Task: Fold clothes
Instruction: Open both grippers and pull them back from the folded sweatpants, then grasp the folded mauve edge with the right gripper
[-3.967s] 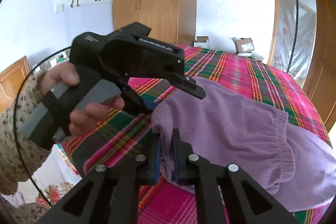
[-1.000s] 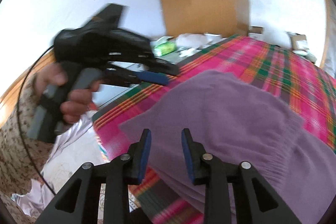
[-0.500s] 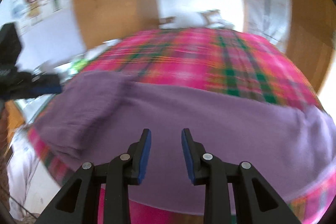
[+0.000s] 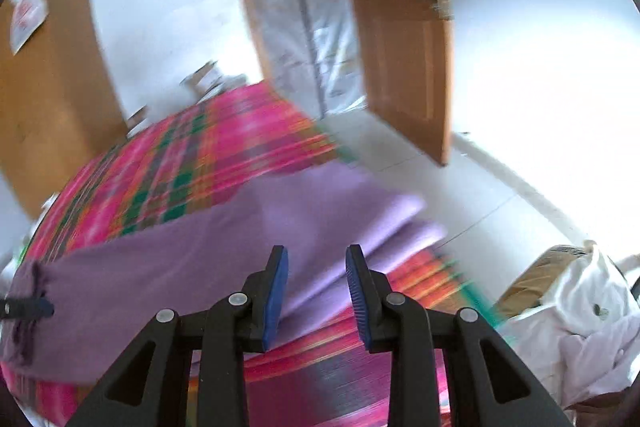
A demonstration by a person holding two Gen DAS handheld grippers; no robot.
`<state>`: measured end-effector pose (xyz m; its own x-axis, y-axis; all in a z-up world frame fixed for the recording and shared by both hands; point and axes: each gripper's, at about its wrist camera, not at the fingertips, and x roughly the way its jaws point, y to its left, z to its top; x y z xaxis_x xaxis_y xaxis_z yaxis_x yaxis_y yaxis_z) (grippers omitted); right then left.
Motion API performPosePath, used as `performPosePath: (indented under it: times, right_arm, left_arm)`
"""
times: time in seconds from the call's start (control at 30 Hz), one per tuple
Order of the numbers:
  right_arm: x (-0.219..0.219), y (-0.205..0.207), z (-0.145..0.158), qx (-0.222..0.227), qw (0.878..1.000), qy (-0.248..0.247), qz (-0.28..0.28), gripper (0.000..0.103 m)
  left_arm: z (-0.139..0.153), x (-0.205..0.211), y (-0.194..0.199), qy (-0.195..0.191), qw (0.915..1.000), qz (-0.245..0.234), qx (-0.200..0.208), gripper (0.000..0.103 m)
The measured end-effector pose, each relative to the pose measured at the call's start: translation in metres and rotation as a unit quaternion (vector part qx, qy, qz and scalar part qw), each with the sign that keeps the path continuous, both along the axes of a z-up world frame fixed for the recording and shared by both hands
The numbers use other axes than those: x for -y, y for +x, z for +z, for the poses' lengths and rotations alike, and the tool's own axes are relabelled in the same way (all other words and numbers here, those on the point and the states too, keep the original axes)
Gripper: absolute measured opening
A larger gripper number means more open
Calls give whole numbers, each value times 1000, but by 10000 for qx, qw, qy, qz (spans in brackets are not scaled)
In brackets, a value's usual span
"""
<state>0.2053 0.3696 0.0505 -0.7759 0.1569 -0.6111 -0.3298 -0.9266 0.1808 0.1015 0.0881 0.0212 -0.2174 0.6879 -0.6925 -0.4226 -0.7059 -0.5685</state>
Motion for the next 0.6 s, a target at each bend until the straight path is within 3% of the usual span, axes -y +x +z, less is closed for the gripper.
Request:
performPosePath:
  times: [0.17,0.27,0.6]
  right_arm:
    - [-55,4,-2,-94,9977,-345,-575,32]
    - [-75,-2,-9,-1,9966,-540,-619,32]
    - [-85,-37,-18,-48,9908,-1345,161,32]
  left_arm:
    - [-10,-27,-3,-90,9995,-284,131,39]
    - [-13,-36,-6,-117,9992,-340,175,39]
    - [-18,-50,-13,-66,9988,-374,321,39]
